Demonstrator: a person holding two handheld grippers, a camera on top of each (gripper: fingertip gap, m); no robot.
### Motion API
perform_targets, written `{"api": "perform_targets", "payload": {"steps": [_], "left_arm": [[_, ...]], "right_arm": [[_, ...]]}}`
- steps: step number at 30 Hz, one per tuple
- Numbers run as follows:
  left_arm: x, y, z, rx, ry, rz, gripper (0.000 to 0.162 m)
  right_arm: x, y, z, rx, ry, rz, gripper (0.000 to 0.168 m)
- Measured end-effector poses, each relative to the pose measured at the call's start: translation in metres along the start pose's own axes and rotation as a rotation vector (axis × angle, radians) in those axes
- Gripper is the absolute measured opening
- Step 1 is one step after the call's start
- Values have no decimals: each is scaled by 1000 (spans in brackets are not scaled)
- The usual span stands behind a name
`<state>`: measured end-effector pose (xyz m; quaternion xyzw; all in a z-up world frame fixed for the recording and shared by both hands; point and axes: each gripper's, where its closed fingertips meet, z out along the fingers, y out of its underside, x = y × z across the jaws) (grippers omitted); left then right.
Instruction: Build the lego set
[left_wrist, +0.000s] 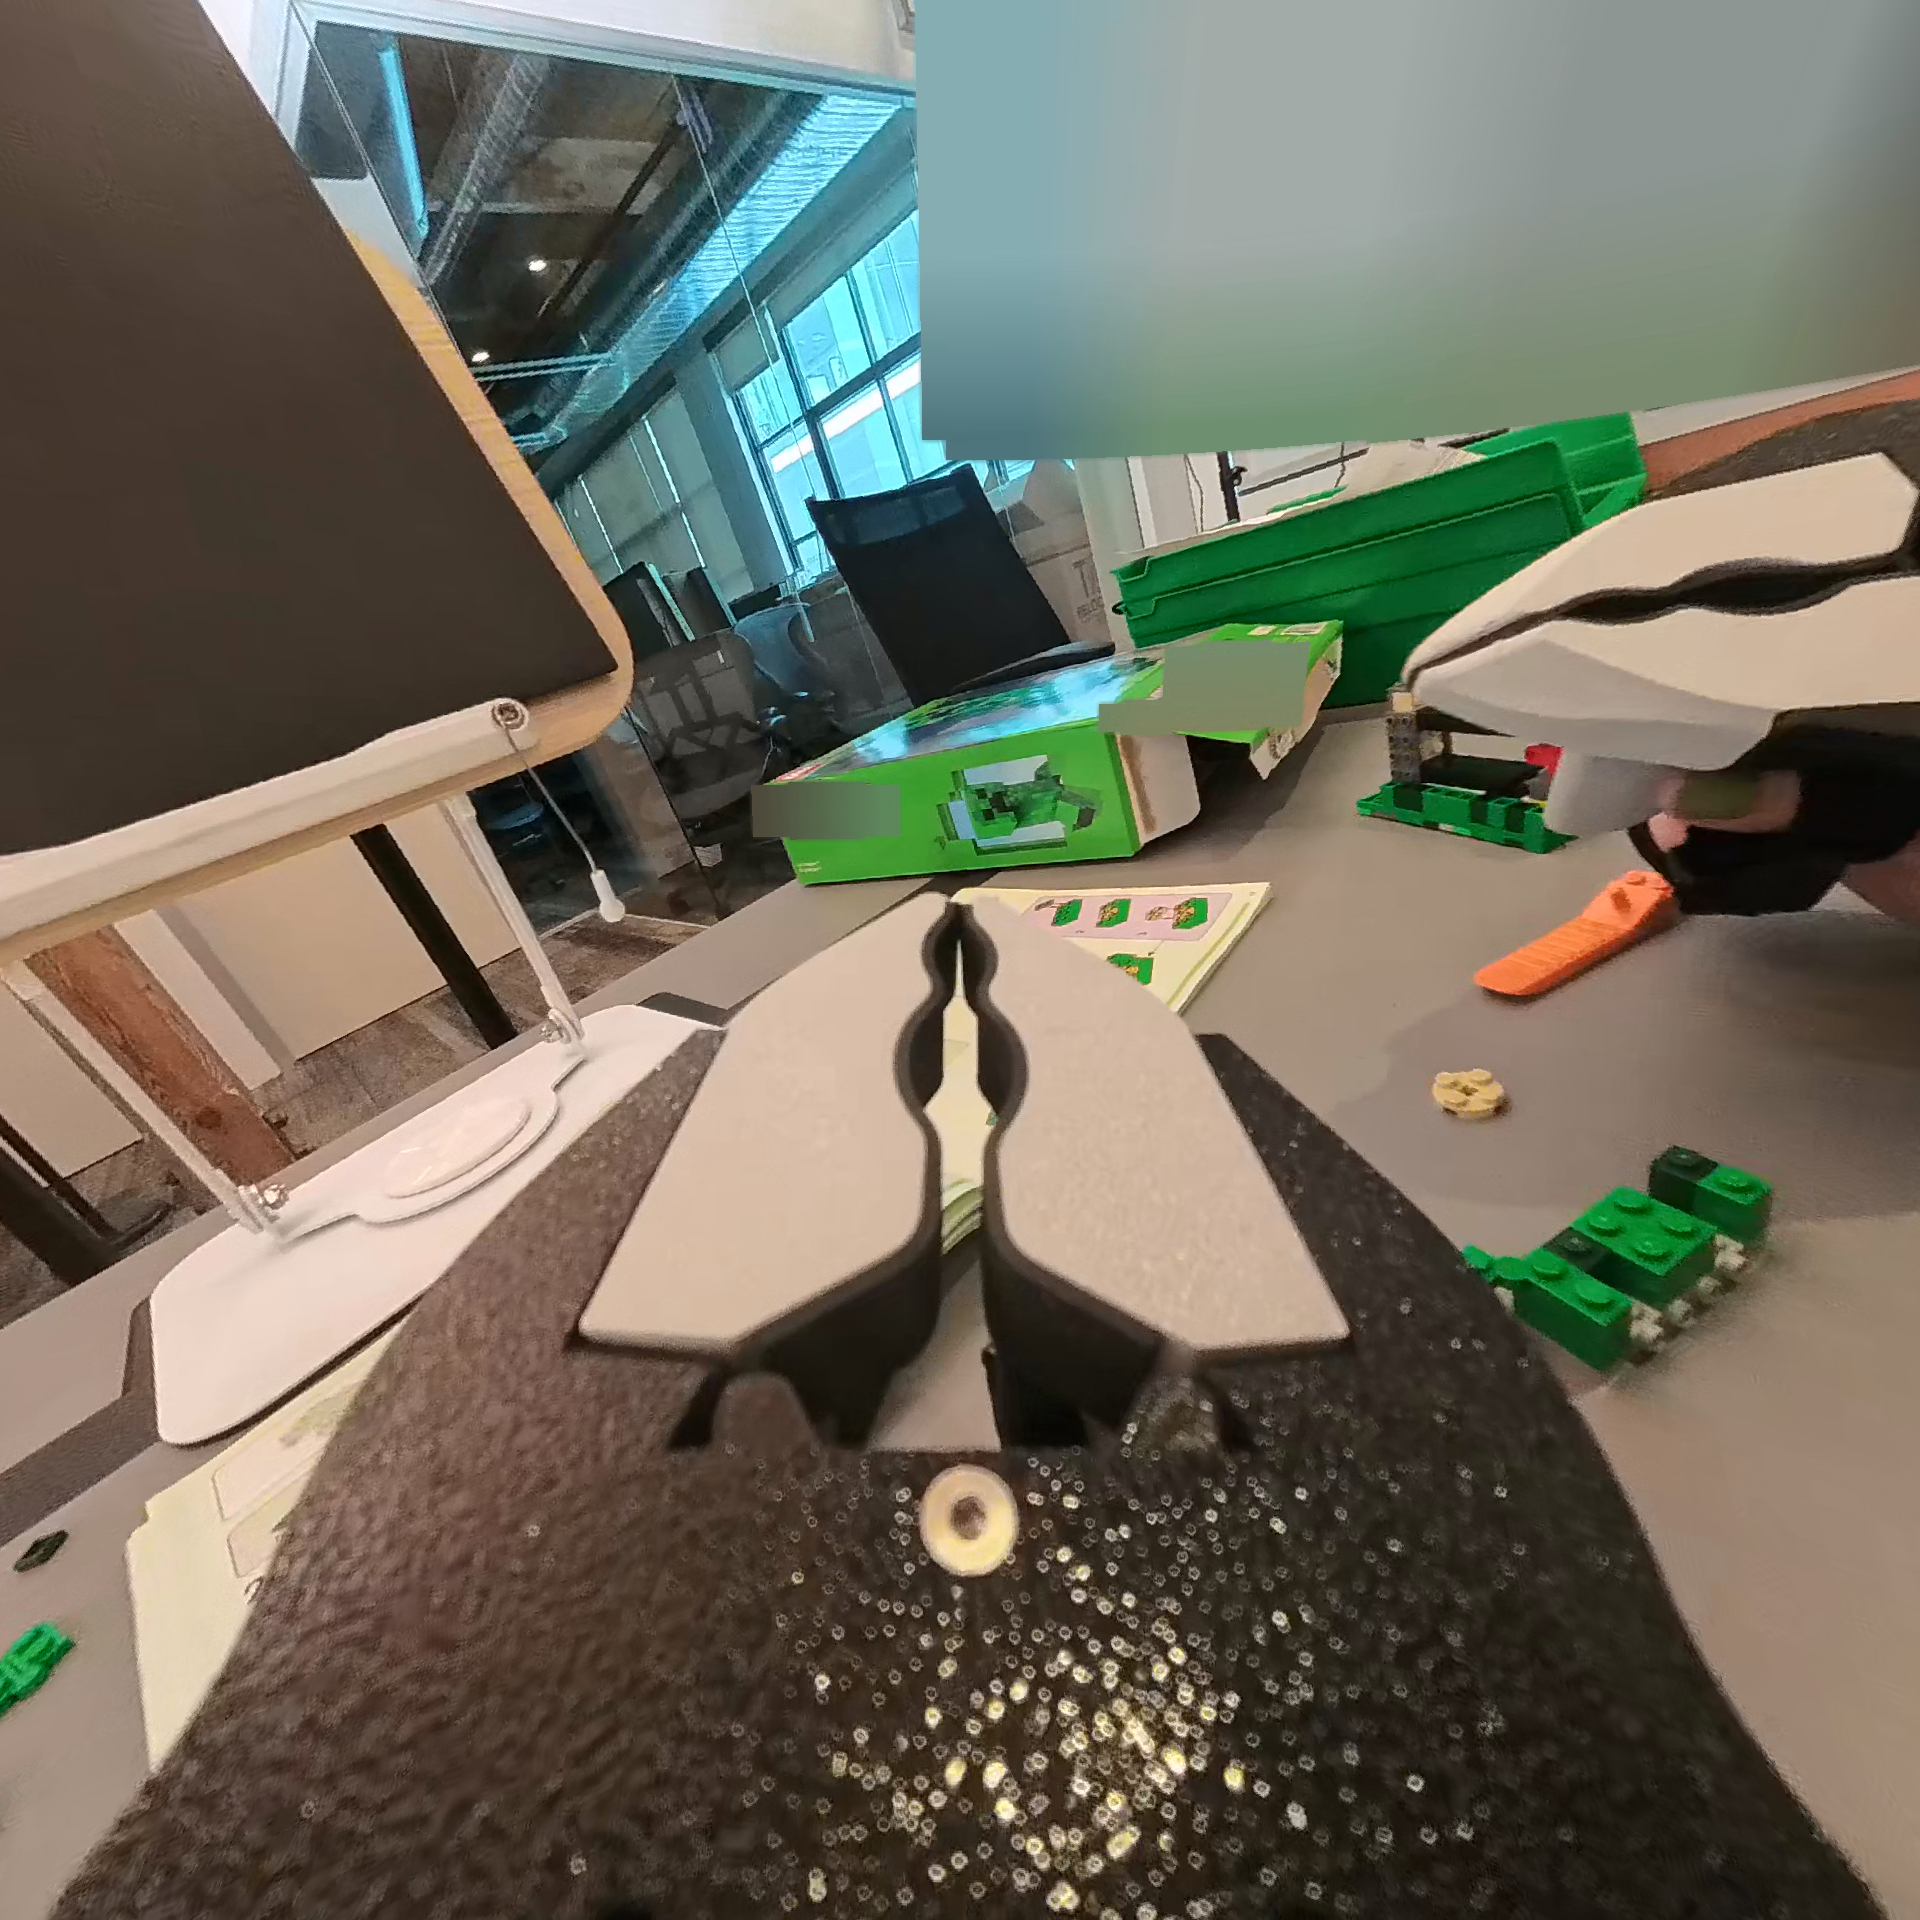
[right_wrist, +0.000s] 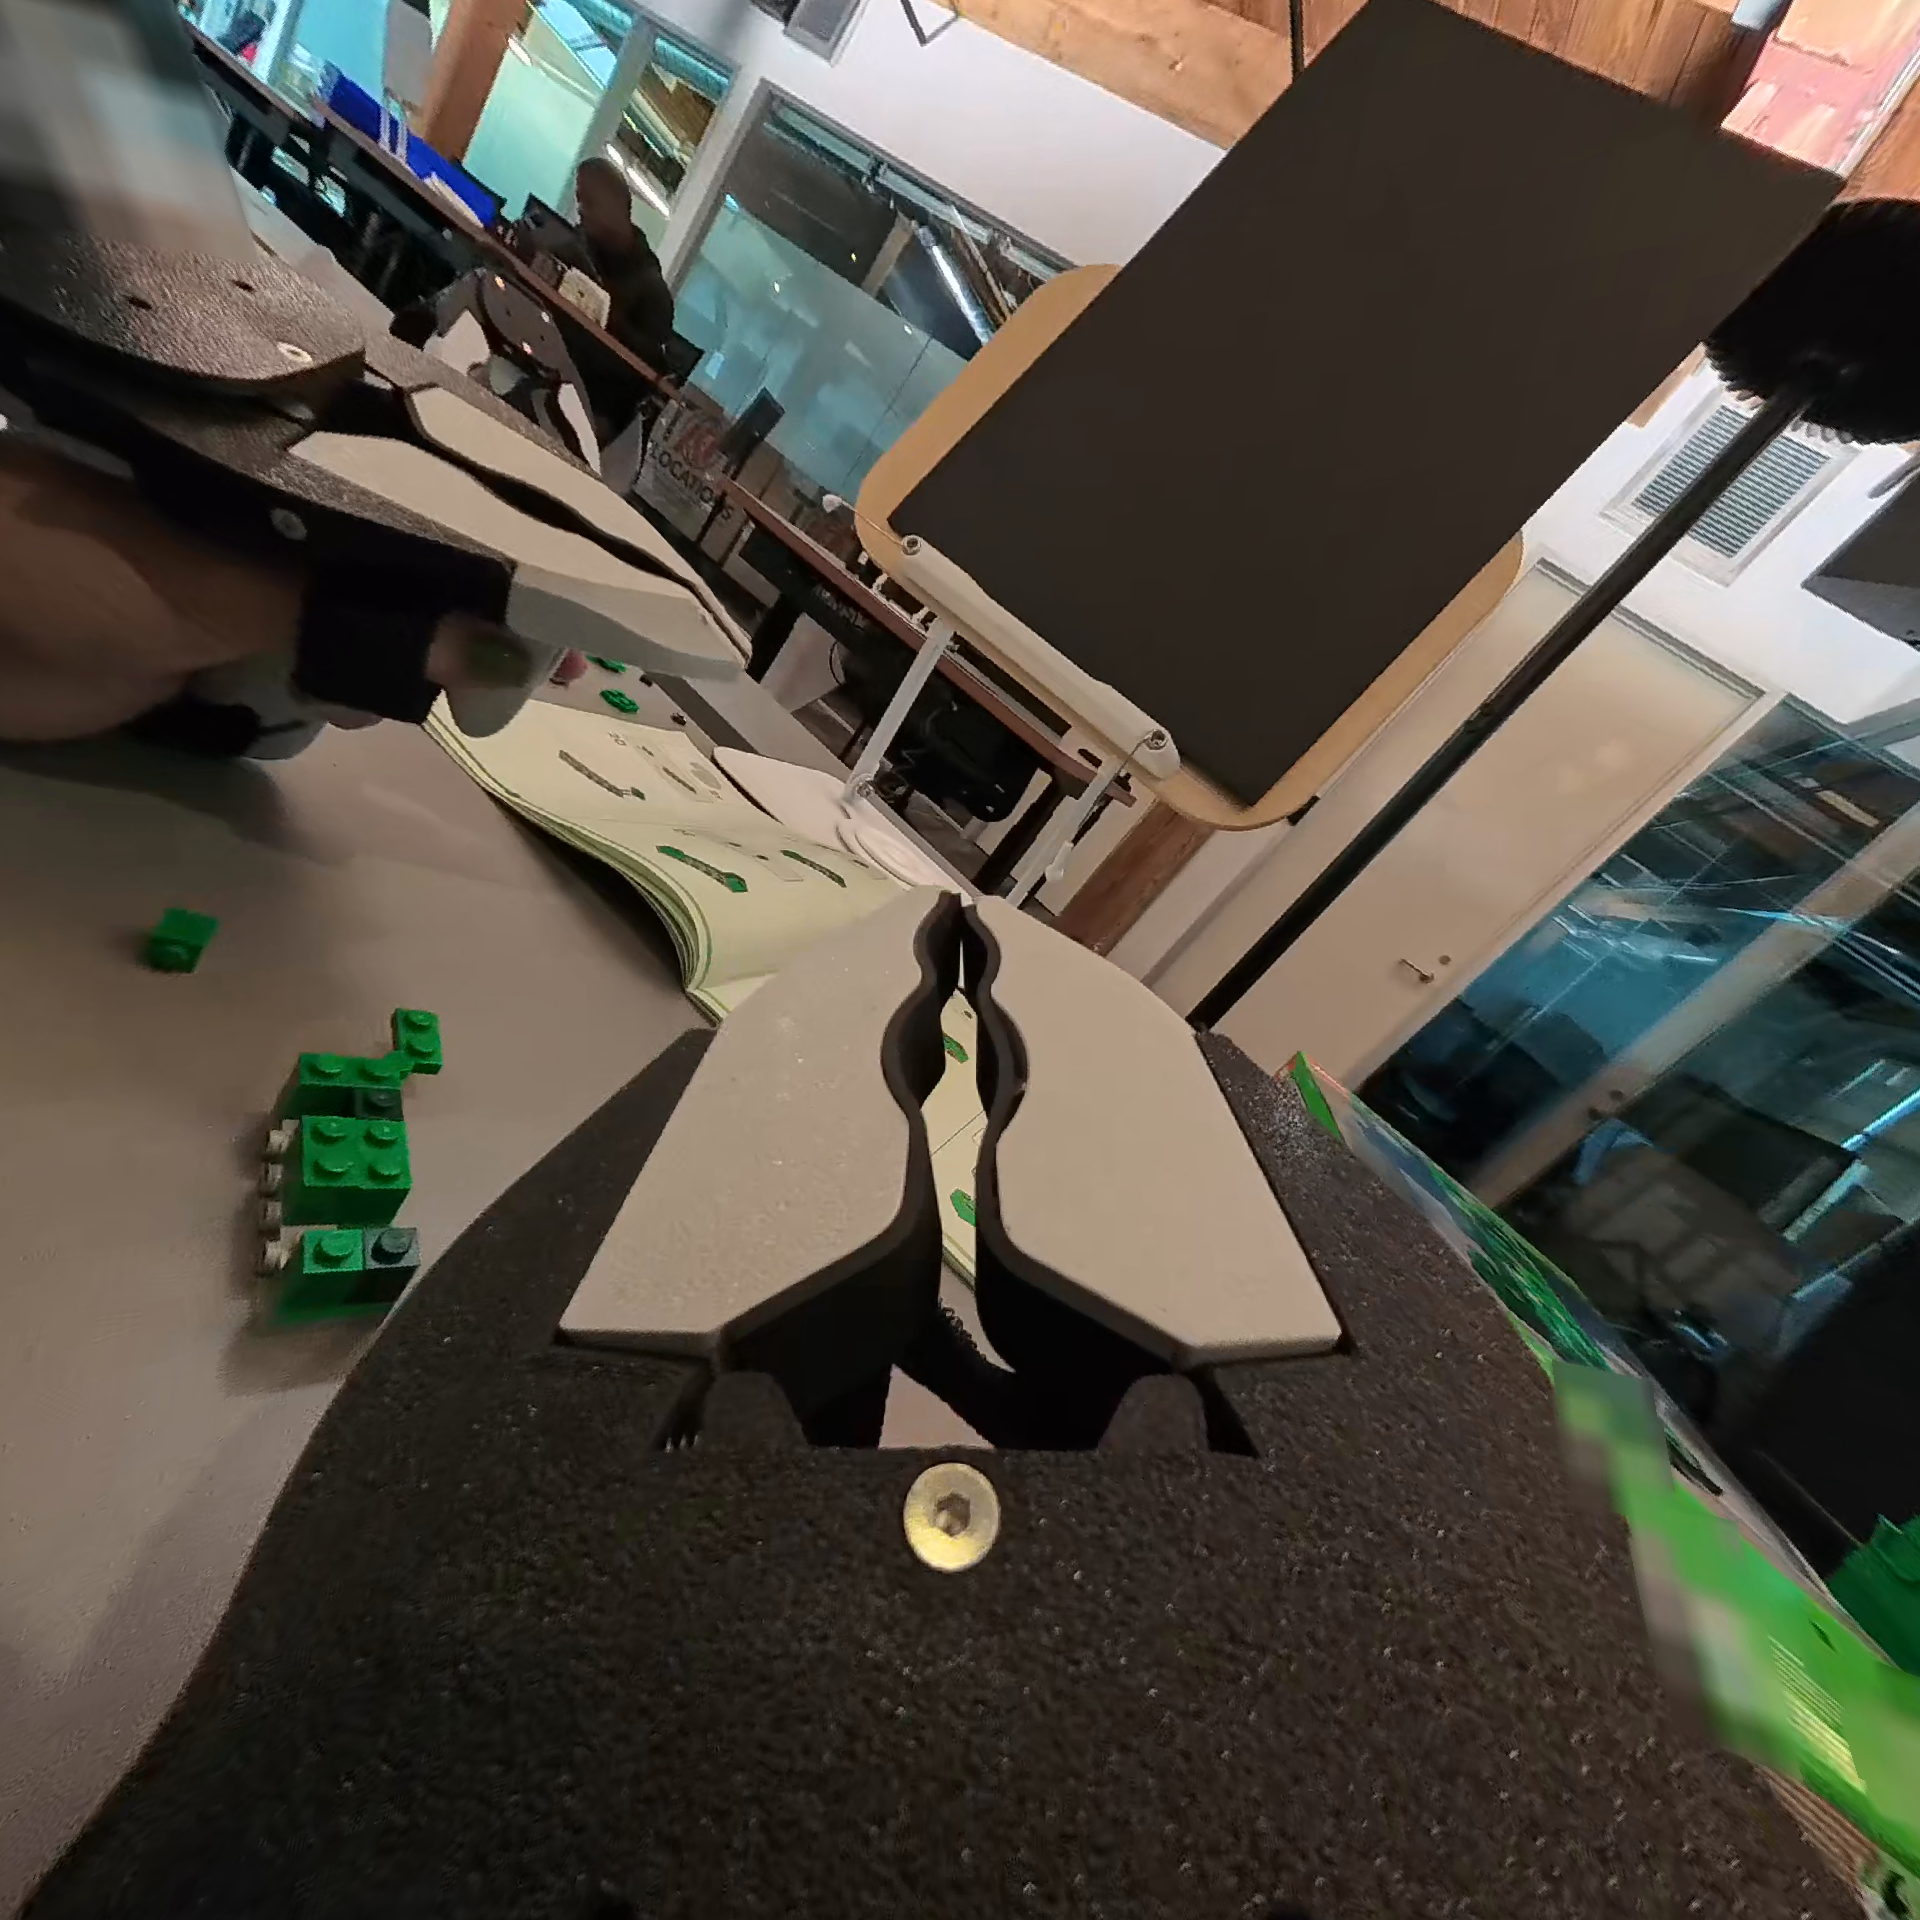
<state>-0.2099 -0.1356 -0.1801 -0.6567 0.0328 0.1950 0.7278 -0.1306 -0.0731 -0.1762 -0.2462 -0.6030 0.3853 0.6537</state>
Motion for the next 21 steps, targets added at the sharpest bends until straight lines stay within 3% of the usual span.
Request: {"api": "perform_targets", "payload": {"steps": [5,9,15,17,20,21], "left_arm": [[4,1,1,-12,12,24,0],[4,2,2,-16,16,19,0],[4,2,2,-14,18,18,0],[4,2,2,-16,20,19,0],[4,3,3,-17,23,20,0],[4,3,3,-18,24,21,0]], "right_arm": [[-1,2,1,-1,-18,14,0],[-23,2,2,-1,-159,26,0],[-31,1,3,-17,-171,-74,0],[-42,0,0,-13,-265,-41,0],[-69,2,-11,-61,-548,132,0],[-74,8,-14,-124,-618,189,10]]}}
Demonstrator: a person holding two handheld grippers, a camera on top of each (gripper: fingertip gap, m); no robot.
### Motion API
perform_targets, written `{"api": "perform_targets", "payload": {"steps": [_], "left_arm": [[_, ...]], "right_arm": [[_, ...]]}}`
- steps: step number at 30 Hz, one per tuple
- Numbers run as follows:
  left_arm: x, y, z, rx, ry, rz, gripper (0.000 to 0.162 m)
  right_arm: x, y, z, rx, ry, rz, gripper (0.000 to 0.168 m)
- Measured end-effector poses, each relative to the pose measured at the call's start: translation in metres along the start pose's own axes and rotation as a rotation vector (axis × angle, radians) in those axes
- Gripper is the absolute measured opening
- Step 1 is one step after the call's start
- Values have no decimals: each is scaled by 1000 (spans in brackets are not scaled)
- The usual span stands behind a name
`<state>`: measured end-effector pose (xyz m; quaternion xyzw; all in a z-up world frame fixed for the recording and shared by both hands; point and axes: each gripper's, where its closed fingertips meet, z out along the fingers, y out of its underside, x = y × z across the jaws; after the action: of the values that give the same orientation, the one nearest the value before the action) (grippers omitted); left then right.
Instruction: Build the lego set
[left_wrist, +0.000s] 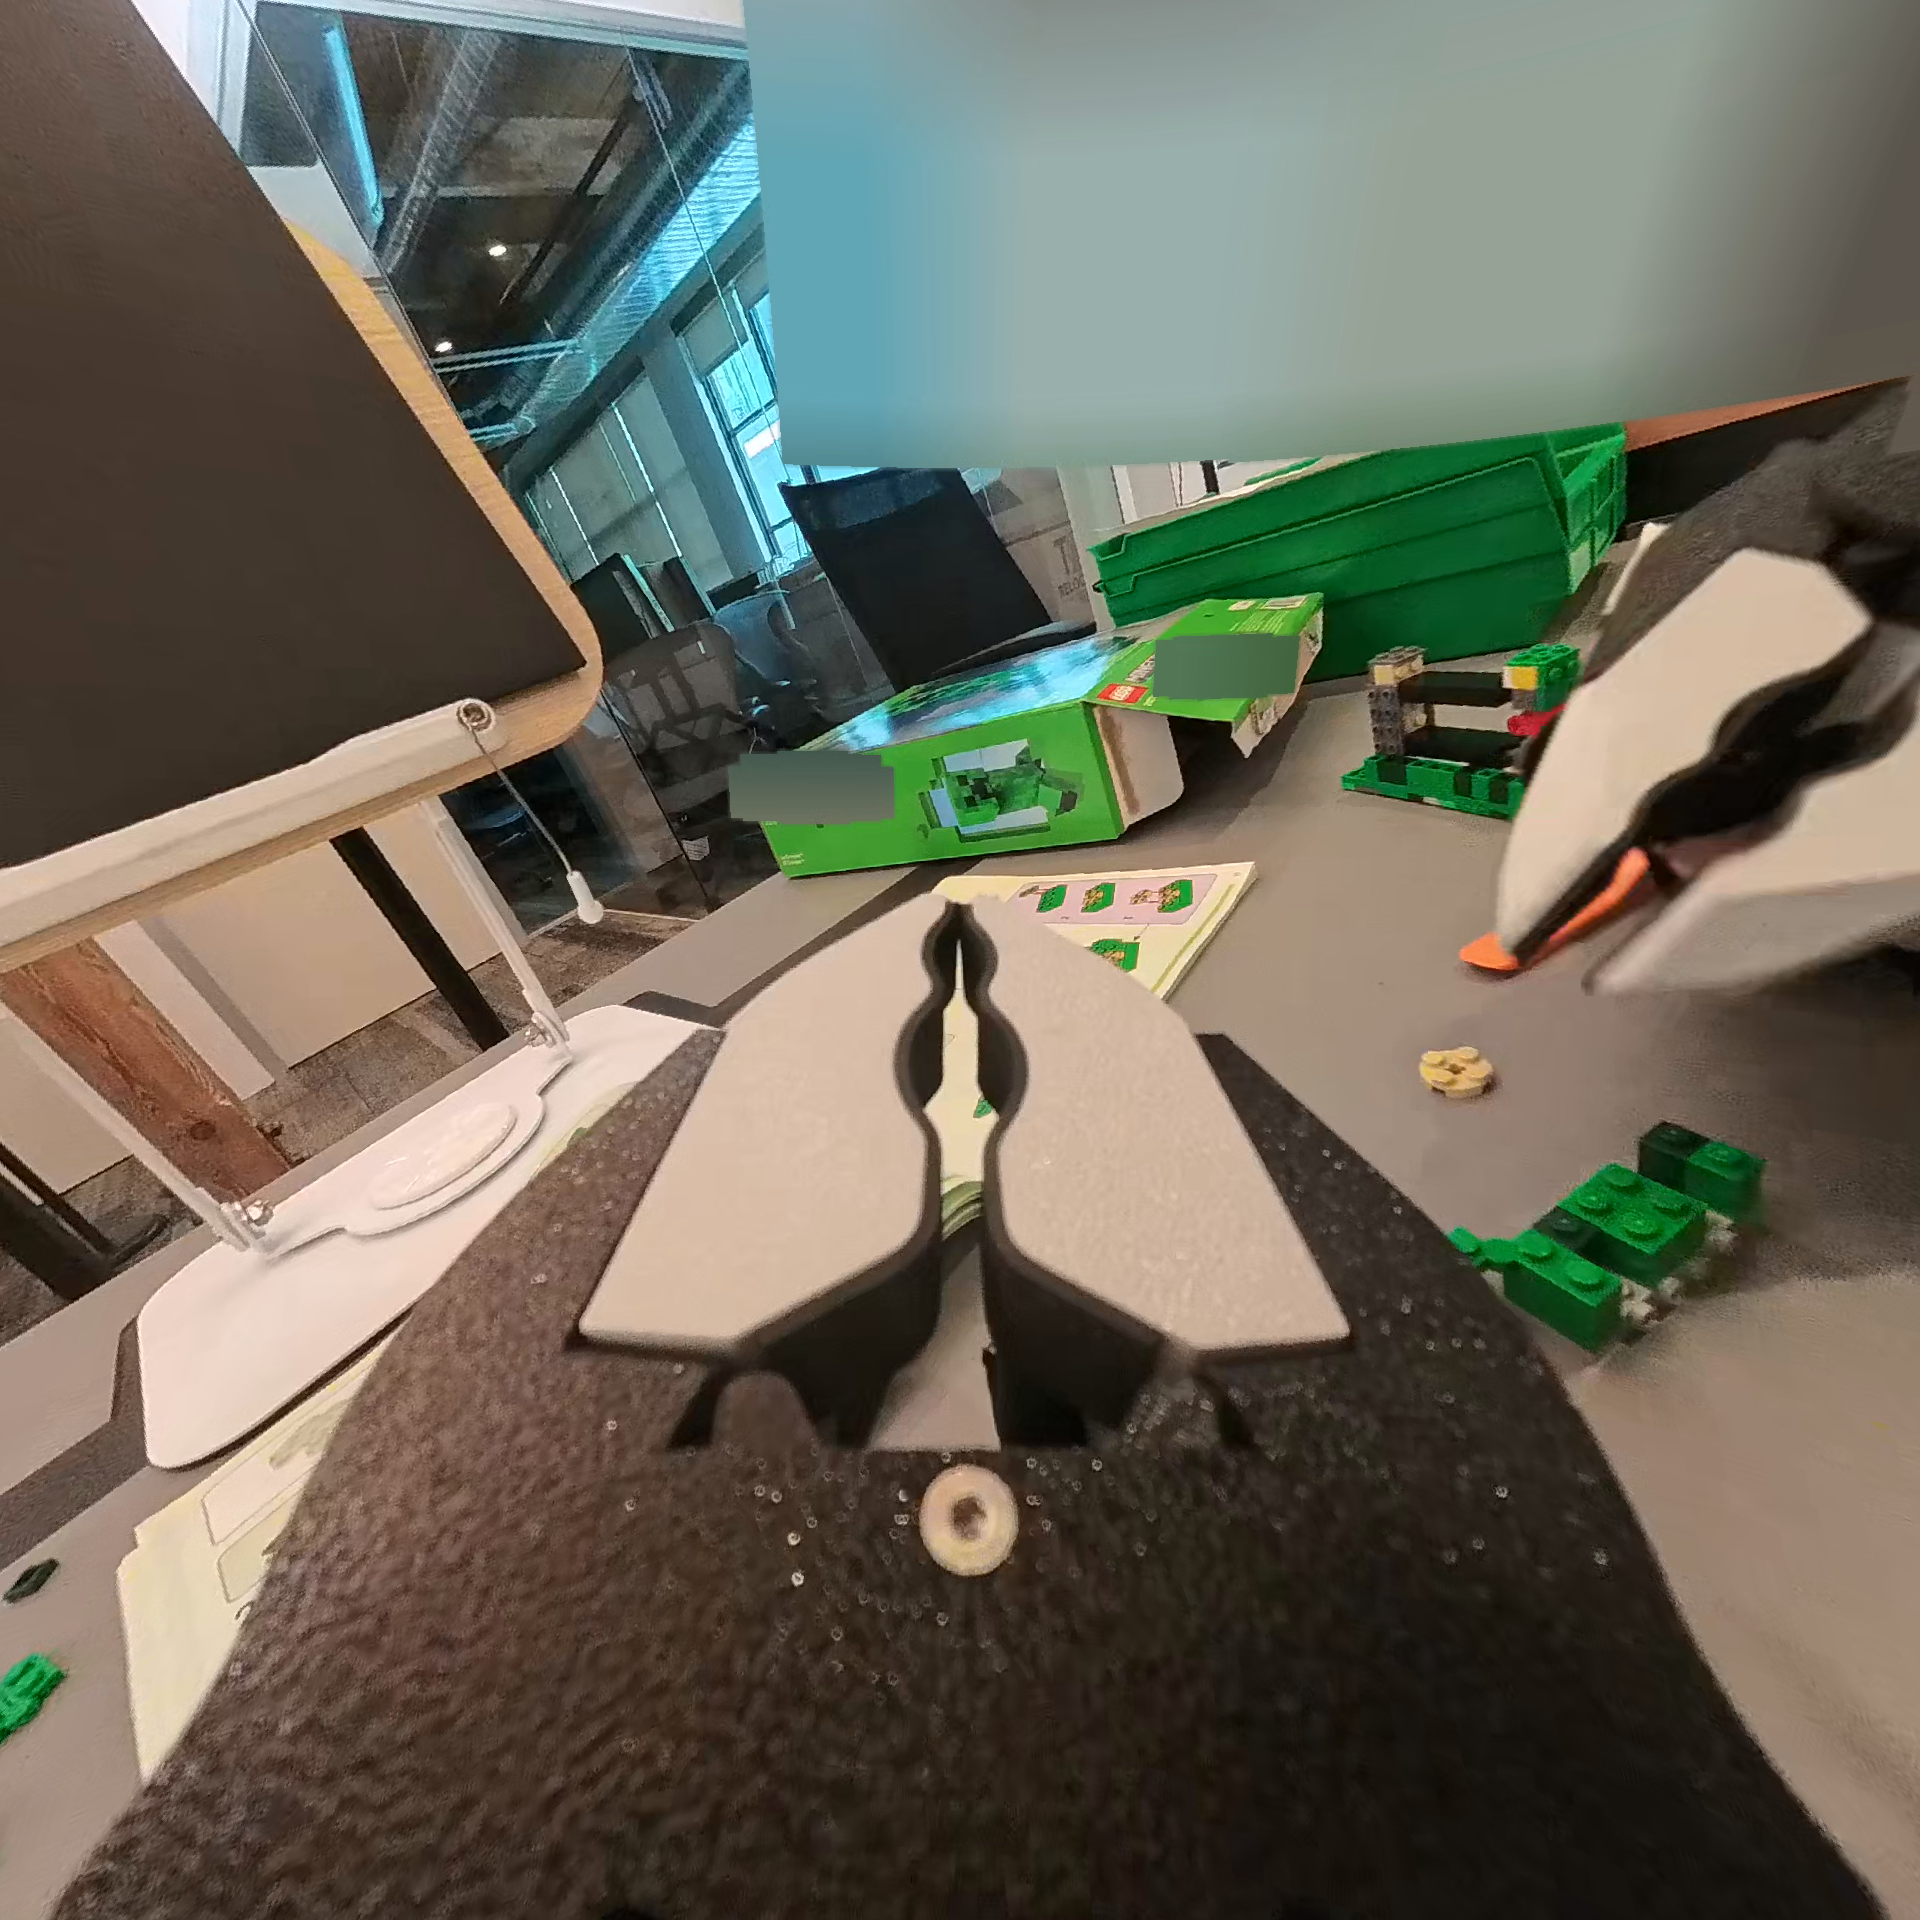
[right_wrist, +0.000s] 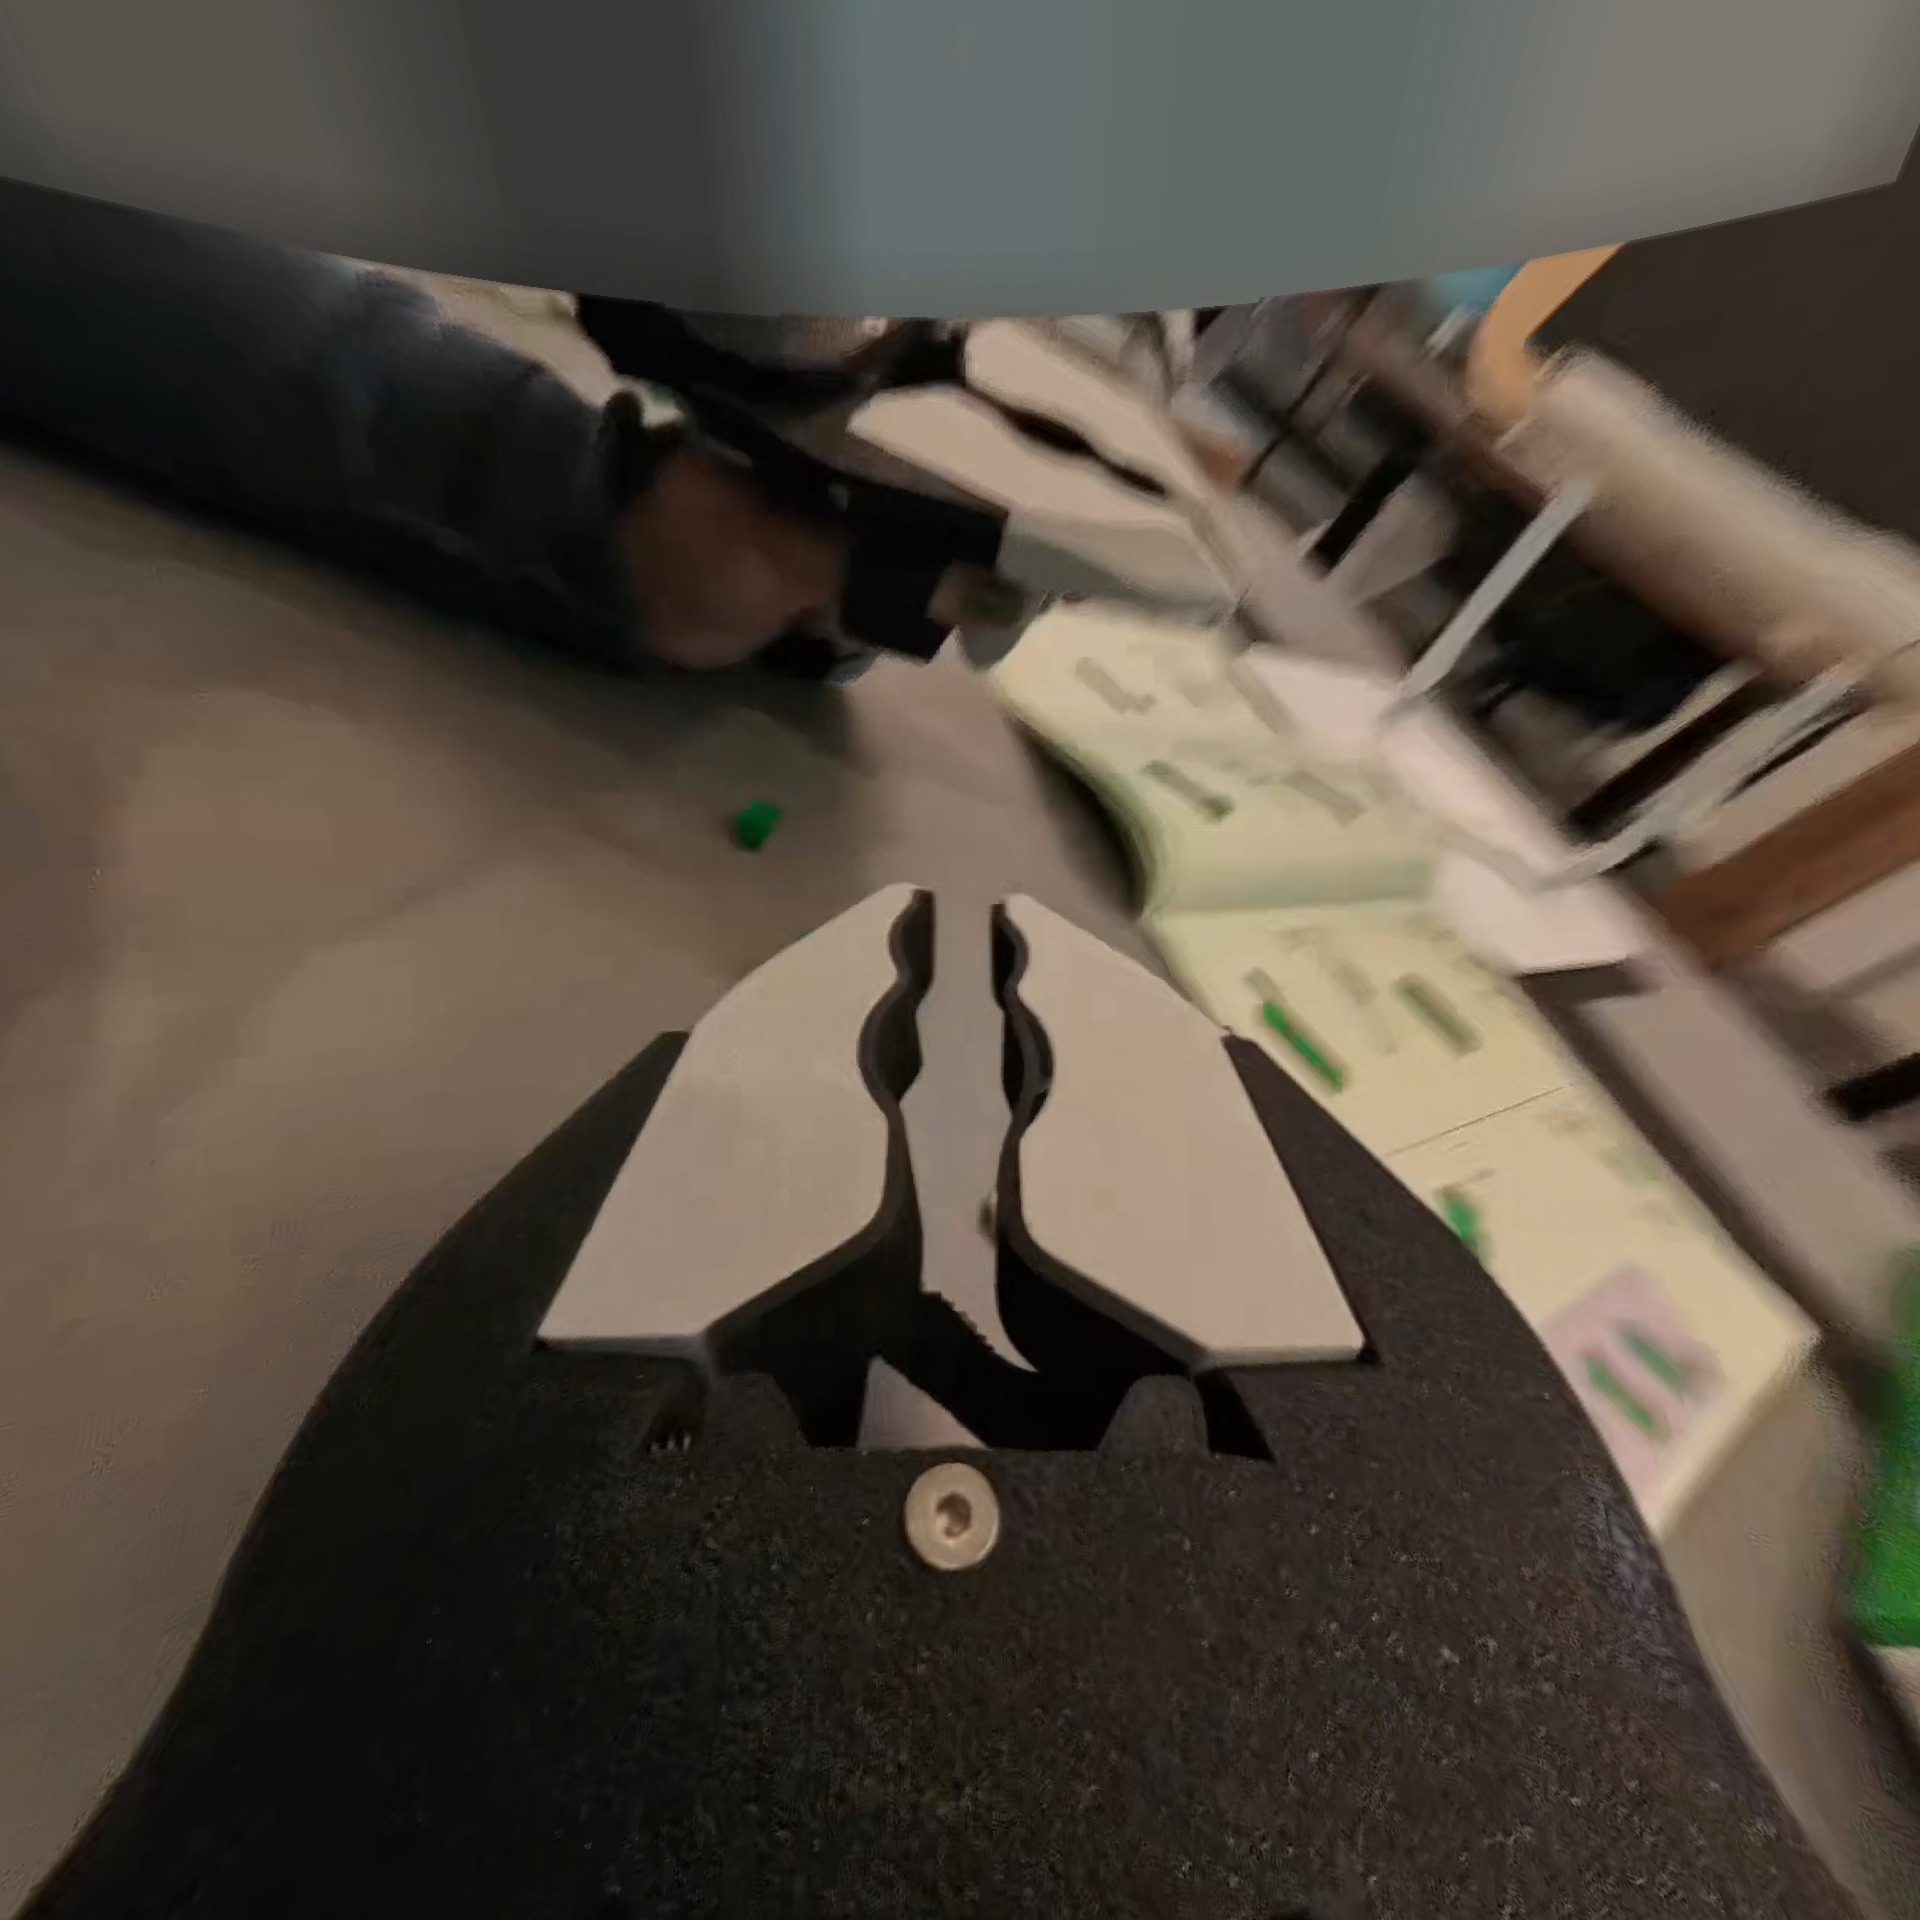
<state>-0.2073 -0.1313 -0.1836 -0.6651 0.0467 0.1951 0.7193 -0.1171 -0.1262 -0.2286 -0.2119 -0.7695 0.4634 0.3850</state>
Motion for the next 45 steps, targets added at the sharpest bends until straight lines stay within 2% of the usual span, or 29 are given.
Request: {"api": "perform_targets", "payload": {"steps": [3,7,15,17,22,24,25,27,29,33,37,40,45], "left_arm": [[1,0,1,-2,6,3,0],[2,1,2,-5,14,8,0],[4,1,3,-9,24,13,0],[4,1,3,-7,27,14,0],[10,-5,0,30,60,-11,0],[17,-8,-3,36,104,-68,0],[21,-9,-4,24,123,-107,19],[32,-5,-3,-60,194,-231,22],[43,-7,0,-110,258,-392,36],[47,-8,3,-104,346,-687,41],[56,-12,4,-73,503,-907,64],[65,-22,2,-28,603,-978,59],[77,-24,1,-49,662,-952,44]], "right_arm": [[-18,23,3,-166,-184,159,19],[-21,26,8,-215,-208,243,32],[-31,40,13,-335,-244,218,26],[-33,41,14,-347,-252,207,17],[-22,34,15,-283,-170,137,16],[-8,25,14,-212,-61,67,16],[0,19,13,-176,7,19,16],[13,4,8,-92,129,-70,16],[20,-11,3,-18,228,-140,16],[26,-22,-4,29,333,-241,16],[33,-28,-10,67,393,-245,16],[31,-30,-11,84,394,-257,16],[27,-32,-10,94,381,-274,16]]}}
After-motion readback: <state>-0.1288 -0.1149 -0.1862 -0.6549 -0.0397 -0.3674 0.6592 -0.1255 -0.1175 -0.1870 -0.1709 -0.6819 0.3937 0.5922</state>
